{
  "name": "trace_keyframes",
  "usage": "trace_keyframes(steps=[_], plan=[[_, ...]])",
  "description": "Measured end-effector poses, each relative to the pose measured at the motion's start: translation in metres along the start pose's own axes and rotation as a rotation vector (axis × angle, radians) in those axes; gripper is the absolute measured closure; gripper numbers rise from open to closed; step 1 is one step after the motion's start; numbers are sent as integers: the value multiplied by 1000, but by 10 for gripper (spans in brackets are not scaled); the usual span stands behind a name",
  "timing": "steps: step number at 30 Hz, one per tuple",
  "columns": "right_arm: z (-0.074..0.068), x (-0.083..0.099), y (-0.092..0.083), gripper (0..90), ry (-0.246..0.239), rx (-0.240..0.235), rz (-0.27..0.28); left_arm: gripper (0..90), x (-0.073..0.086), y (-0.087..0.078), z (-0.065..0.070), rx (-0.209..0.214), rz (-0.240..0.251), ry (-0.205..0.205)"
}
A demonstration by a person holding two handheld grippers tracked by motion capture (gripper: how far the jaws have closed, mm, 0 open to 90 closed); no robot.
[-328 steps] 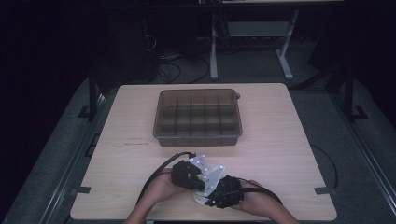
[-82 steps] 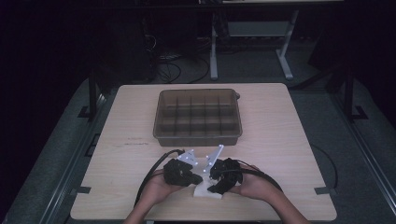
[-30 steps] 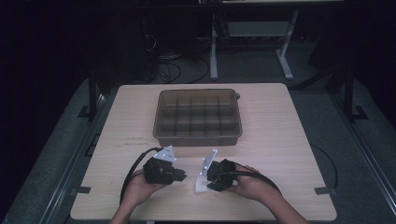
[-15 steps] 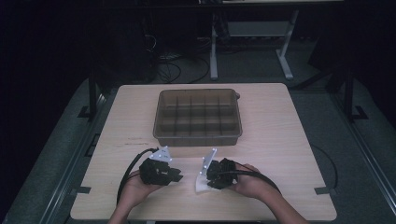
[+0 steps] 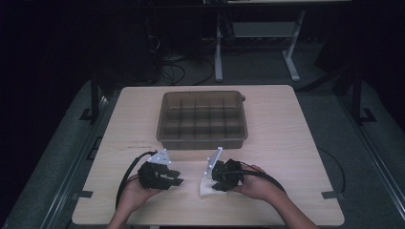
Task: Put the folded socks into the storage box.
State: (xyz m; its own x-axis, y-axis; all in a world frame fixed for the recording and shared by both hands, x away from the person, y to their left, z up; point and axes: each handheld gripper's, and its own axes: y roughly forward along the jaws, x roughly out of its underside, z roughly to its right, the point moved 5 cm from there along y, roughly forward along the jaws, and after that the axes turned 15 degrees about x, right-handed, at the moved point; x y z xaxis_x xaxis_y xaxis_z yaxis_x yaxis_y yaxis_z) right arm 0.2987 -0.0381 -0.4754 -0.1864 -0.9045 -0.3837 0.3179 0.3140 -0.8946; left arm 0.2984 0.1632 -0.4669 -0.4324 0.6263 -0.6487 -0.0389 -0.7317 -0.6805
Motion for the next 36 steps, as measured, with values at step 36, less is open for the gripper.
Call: trace_keyframes(steps=[36], plan=[[18,15,-21,734,39,-37,-31,572,0,-7,-3,-22,14,-12]])
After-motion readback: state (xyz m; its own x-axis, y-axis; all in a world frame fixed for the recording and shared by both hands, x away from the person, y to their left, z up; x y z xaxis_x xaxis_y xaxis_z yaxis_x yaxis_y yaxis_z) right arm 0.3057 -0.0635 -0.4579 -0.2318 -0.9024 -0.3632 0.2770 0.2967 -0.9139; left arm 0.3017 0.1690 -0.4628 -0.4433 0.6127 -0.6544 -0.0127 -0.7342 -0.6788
